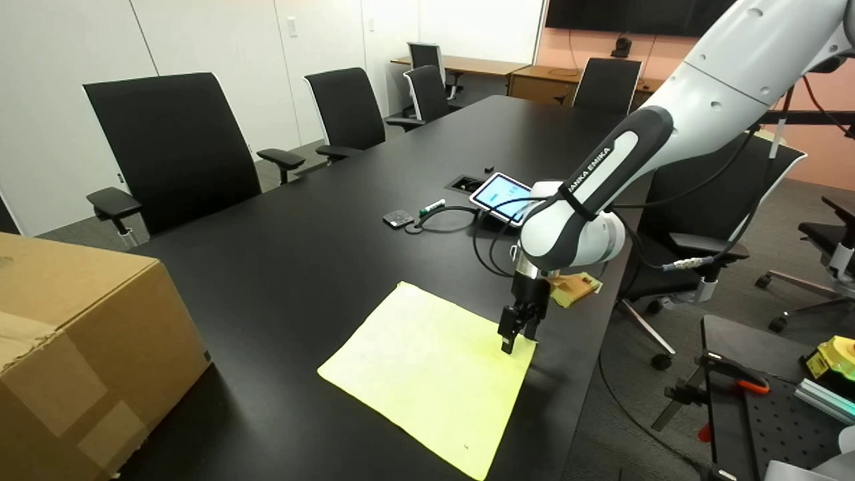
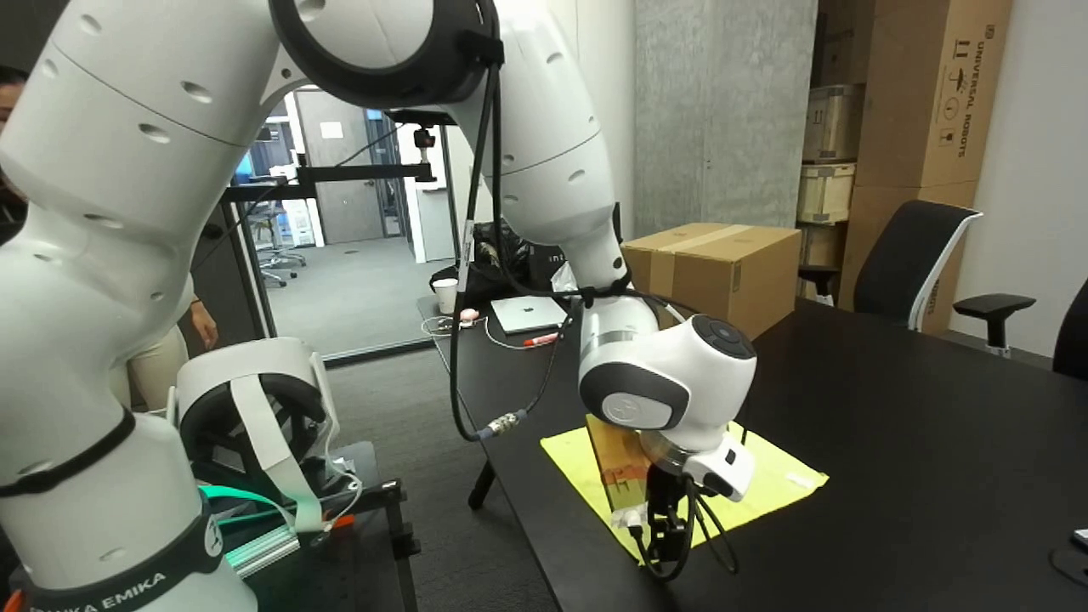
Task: Fold the cloth in half
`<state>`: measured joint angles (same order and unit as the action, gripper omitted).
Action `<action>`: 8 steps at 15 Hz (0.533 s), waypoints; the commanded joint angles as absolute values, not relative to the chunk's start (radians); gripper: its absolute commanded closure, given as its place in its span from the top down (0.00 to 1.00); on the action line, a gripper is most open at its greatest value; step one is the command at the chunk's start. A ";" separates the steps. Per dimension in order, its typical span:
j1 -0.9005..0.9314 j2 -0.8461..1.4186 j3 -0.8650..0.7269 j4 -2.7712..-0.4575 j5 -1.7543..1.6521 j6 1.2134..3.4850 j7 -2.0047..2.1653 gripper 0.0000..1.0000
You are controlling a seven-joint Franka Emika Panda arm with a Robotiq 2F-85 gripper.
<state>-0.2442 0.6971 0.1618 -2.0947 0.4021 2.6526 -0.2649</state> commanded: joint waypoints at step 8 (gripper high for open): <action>-0.191 0.760 0.118 -2.041 0.263 2.747 -0.205 1.00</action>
<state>-0.2167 0.7309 0.1332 -2.0704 0.3039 2.7257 -0.2379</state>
